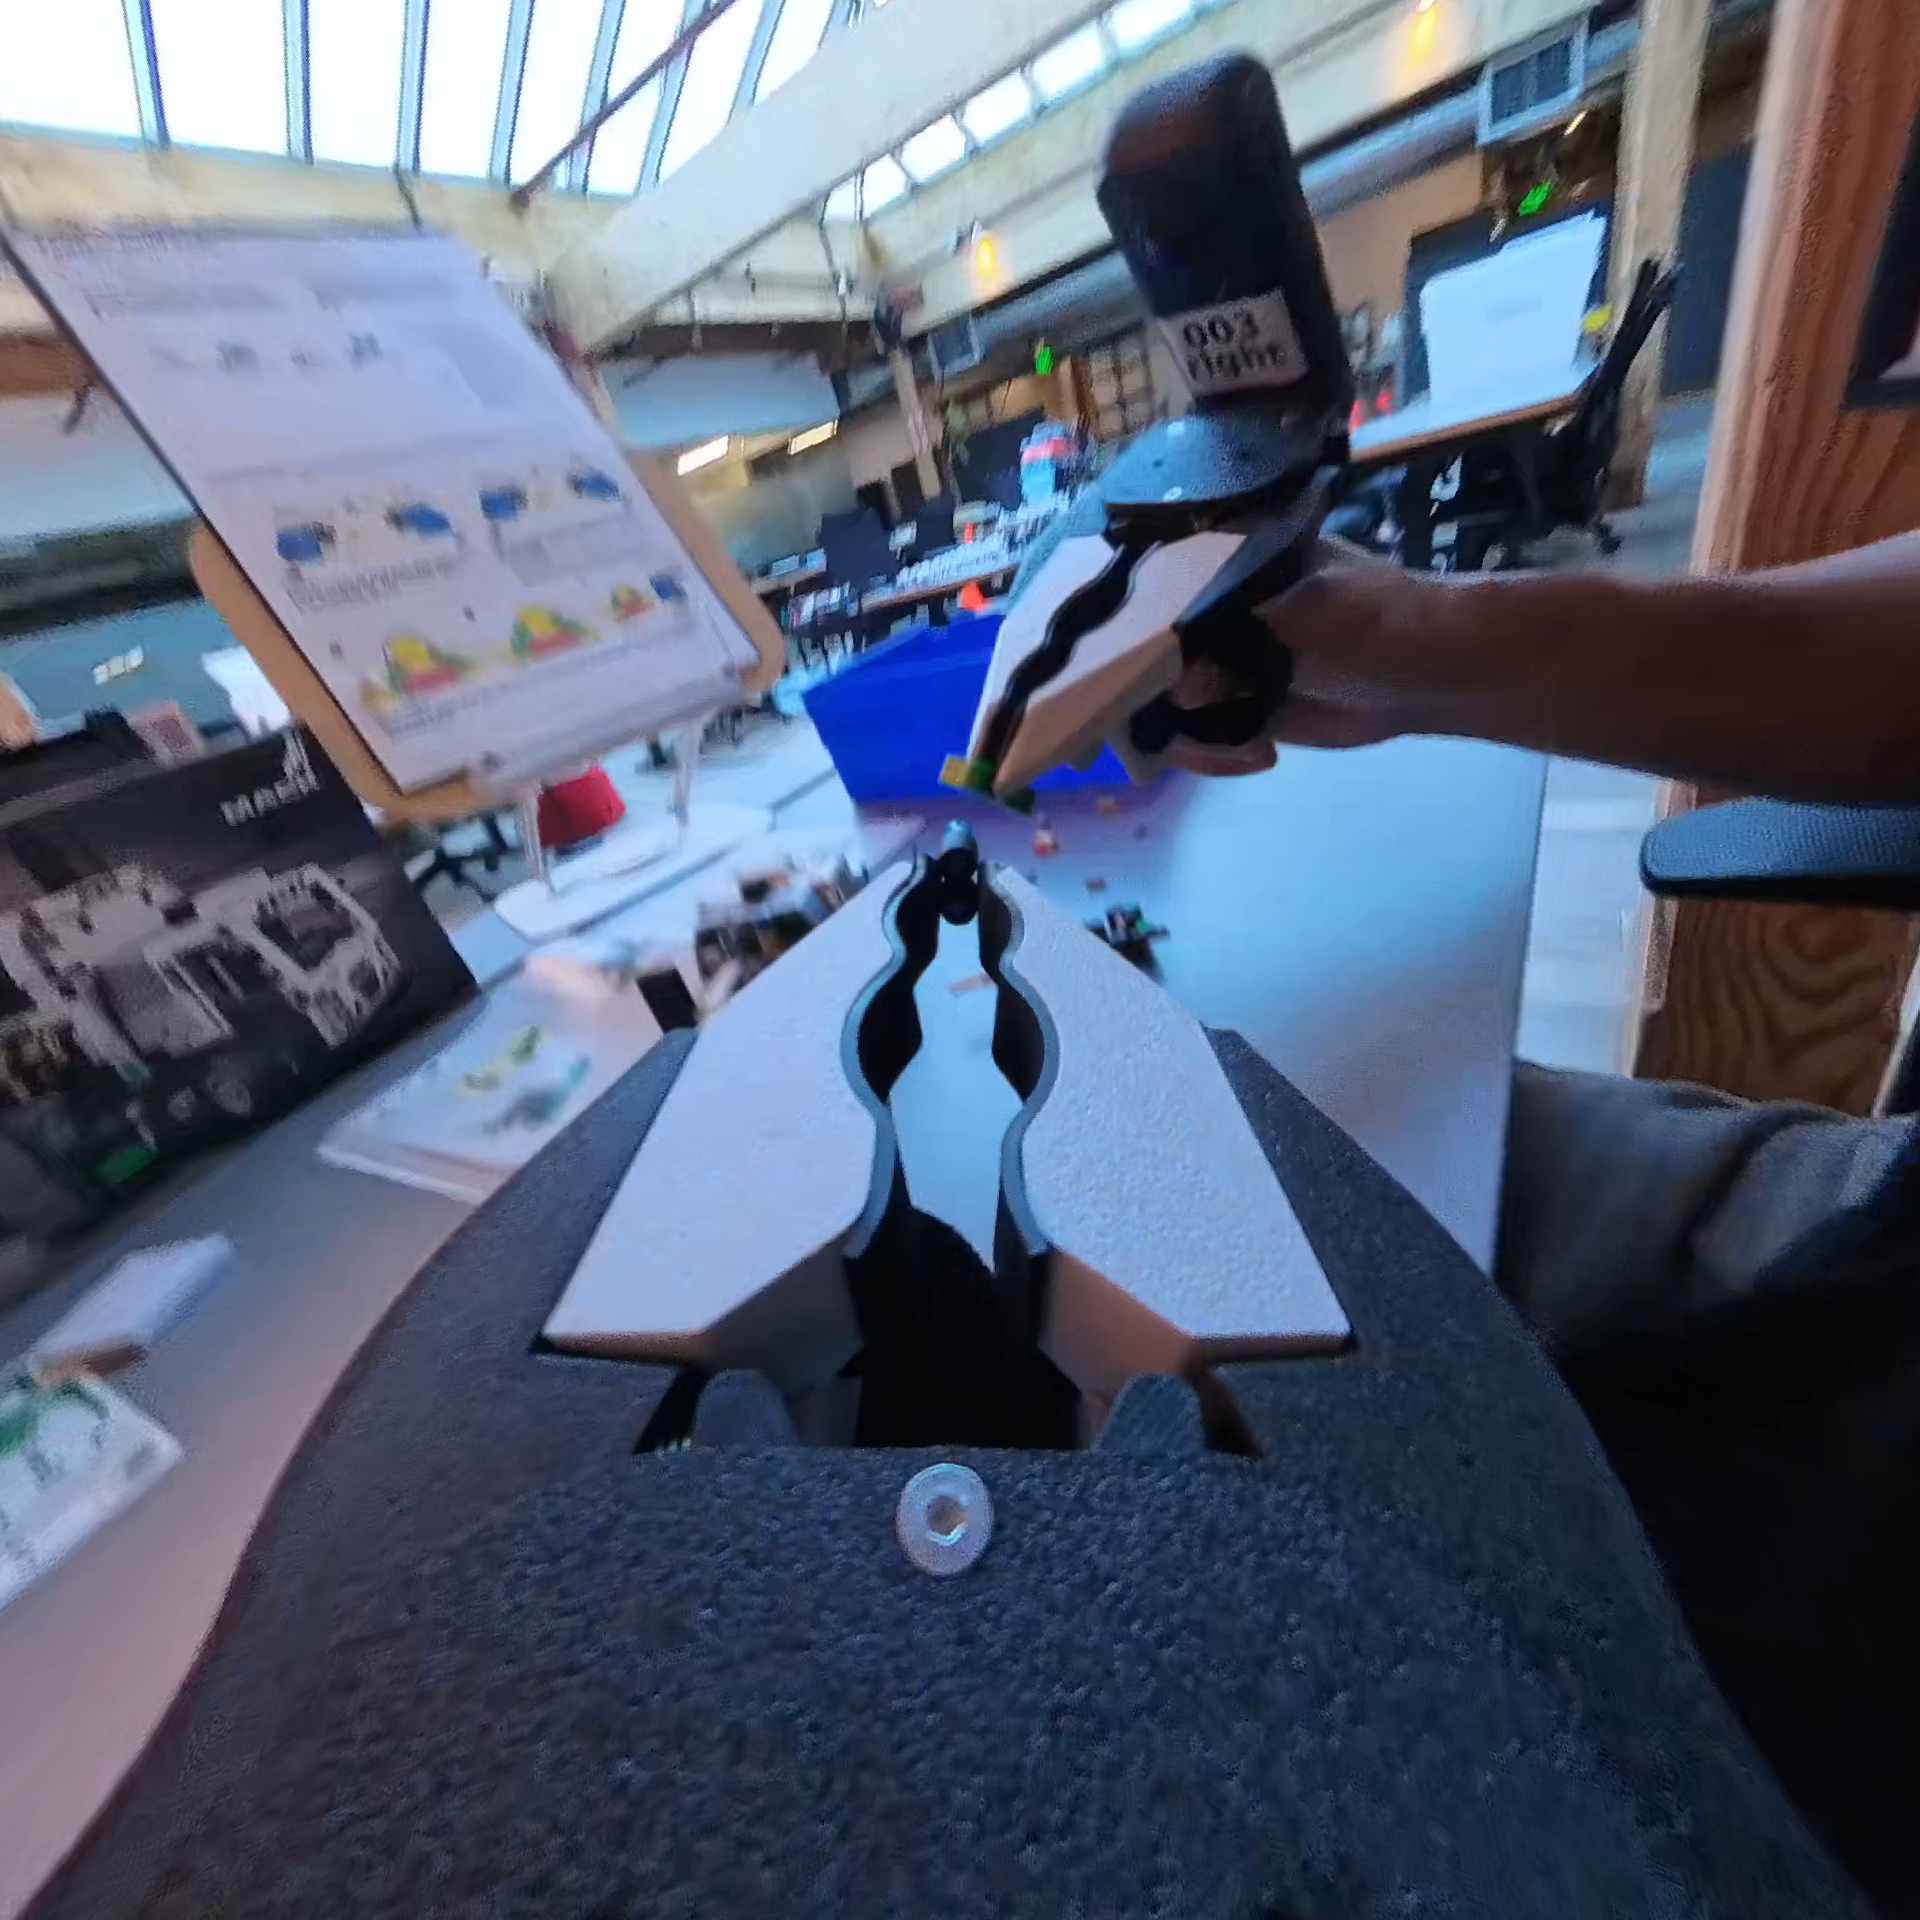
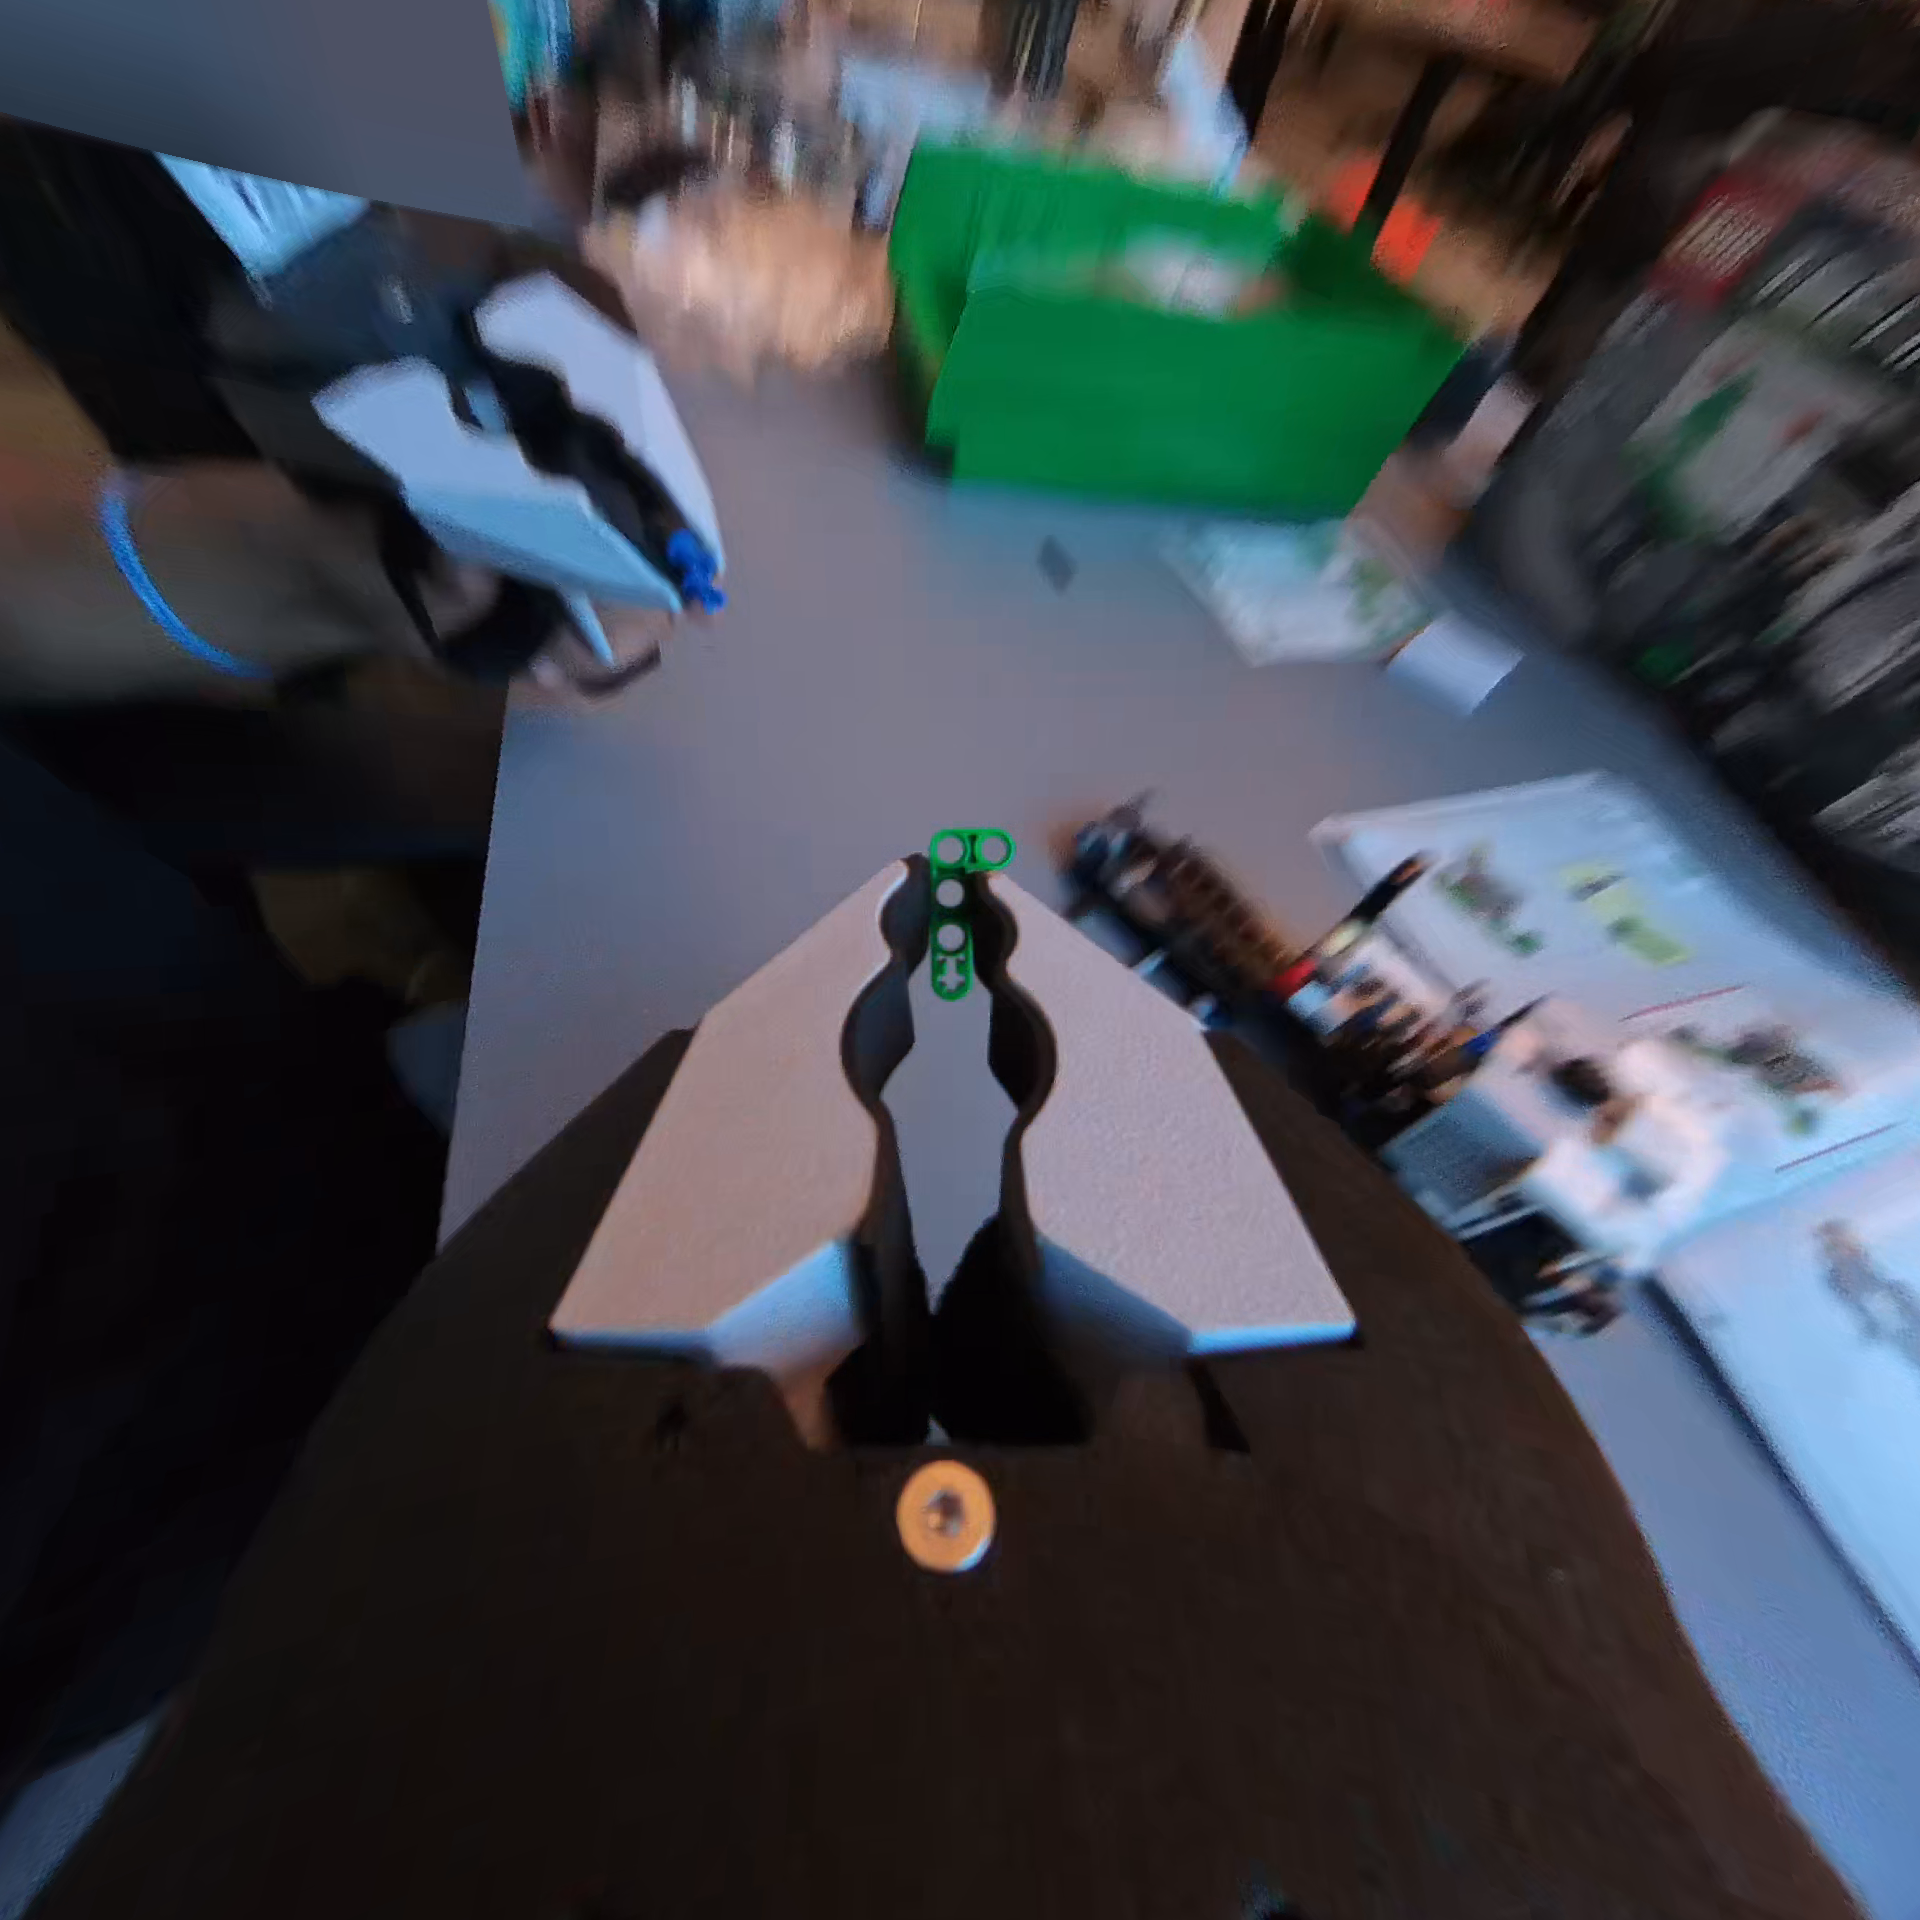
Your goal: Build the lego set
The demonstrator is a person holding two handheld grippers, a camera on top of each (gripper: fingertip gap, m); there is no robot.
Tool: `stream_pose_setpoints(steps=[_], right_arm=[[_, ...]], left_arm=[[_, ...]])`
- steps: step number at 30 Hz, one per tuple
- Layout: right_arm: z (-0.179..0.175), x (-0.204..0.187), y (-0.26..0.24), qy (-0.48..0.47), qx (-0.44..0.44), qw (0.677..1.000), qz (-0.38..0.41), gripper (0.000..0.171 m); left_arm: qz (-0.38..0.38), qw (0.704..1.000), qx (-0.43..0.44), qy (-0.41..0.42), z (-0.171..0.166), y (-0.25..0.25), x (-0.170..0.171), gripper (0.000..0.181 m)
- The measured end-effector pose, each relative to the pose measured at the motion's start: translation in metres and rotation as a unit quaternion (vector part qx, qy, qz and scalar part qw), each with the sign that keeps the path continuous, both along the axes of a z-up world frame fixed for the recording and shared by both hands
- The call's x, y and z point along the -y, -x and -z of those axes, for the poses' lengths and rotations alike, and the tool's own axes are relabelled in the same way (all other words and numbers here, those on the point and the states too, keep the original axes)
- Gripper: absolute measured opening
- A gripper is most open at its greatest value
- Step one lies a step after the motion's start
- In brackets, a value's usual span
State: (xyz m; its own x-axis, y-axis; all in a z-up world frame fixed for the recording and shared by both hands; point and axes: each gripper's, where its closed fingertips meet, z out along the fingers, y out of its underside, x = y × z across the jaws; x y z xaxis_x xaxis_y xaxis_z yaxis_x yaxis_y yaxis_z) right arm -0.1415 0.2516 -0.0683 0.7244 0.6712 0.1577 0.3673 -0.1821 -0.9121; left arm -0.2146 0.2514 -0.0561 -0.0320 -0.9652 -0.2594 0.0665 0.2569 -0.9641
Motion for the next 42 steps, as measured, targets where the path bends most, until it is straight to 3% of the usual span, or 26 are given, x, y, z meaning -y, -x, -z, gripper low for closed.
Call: stream_pose_setpoints(steps=[3, 6, 10, 14, 17, 19, 21, 25, 29, 34, 38, 42], right_arm=[[-0.066, -0.003, -0.024, -0.12, -0.067, 0.99, -0.034, 0.006], [-0.1, -0.011, -0.049, -0.211, -0.049, 0.974, -0.066, 0.007], [-0.081, -0.055, -0.084, -0.191, -0.019, 0.98, -0.046, 0.006], [-0.05, -0.07, -0.084, -0.18, -0.009, 0.982, -0.057, 0.006], [-0.027, -0.067, -0.085, -0.137, -0.023, 0.99, -0.038, 0.007], [-0.02, -0.065, -0.086, -0.133, -0.051, 0.99, -0.02, 0.006], [-0.016, -0.066, -0.085, -0.122, -0.061, 0.991, -0.015, 0.006], [-0.003, -0.065, -0.079, -0.099, -0.038, 0.994, -0.026, 0.006], [0.017, -0.075, -0.086, -0.115, 0.093, 0.989, 0.03, 0.006], [0.011, -0.075, -0.083, -0.209, 0.258, 0.941, 0.074, 0.006], [0.007, -0.069, -0.07, -0.265, 0.316, 0.909, 0.054, 0.006], [0.003, -0.065, -0.062, -0.283, 0.278, 0.918, 0.022, 0.006]], left_arm=[[0.016, 0.998, 0.056, -0.033, -0.041, -0.011, -0.029, 0.004], [0.053, 0.995, 0.088, -0.01, -0.076, -0.033, -0.064, 0.004], [0.079, 0.991, 0.096, 0.046, -0.085, -0.075, -0.107, 0.004], [0.046, 0.996, 0.067, 0.033, -0.05, -0.109, -0.121, 0.005], [-0.029, 0.995, 0.066, -0.071, -0.024, -0.113, -0.12, 0.005], [-0.065, 0.976, 0.051, -0.204, -0.014, -0.111, -0.11, 0.005], [-0.076, 0.96, 0.067, -0.261, -0.013, -0.108, -0.102, 0.005], [-0.05, 0.971, 0.05, -0.228, -0.007, -0.111, -0.098, 0.005], [-0.014, 0.985, 0.034, -0.166, -0.004, -0.111, -0.092, 0.005], [0.023, 0.993, 0.009, -0.117, 0.003, -0.112, -0.08, 0.004], [0.078, 0.997, -0.026, 0.008, 0.005, -0.115, -0.075, 0.004], [0.172, 0.972, -0.053, 0.148, -0.004, -0.11, -0.062, 0.004]])
